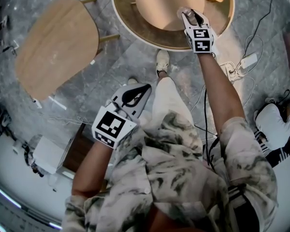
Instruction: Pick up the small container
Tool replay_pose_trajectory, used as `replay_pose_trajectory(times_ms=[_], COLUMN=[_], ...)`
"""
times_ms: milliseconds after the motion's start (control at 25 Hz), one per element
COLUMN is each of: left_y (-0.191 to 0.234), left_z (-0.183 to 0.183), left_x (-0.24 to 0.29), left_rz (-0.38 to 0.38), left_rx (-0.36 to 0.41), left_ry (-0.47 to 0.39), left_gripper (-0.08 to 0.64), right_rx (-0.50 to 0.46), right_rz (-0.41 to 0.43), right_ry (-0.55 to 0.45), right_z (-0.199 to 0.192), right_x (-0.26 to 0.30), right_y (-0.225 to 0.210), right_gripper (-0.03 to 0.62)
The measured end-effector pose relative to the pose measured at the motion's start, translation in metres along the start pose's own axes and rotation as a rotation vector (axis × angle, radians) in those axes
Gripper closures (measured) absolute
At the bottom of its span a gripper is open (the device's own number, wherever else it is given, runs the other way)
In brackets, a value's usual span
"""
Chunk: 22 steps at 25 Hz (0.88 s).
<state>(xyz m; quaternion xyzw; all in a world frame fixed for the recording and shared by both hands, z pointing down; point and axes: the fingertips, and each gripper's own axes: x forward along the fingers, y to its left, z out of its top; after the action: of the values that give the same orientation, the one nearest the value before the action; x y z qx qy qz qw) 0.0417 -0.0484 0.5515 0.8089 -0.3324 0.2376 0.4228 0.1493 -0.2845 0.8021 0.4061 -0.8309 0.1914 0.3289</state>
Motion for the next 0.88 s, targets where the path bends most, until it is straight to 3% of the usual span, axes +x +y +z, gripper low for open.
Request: replay_pose_trajectory(times_ms=[600, 880], left_y=[0.001, -0.005], left_z=[-0.012, -0.008], left_x=[-0.023, -0.041], left_rz=[0.002, -0.011], left_rx=[-0.001, 0.012], left_ry=[-0.029, -0.057], left_gripper=[0.538, 0.538], right_rx=[0.019, 0.026], right_rz=[-0.016, -0.011], right_ry=[0.053, 0.044], right_z=[0.007, 0.029], right_x=[-0.013, -0.038], right_y=[0.003, 0.013], right_gripper=[0.433, 0.433])
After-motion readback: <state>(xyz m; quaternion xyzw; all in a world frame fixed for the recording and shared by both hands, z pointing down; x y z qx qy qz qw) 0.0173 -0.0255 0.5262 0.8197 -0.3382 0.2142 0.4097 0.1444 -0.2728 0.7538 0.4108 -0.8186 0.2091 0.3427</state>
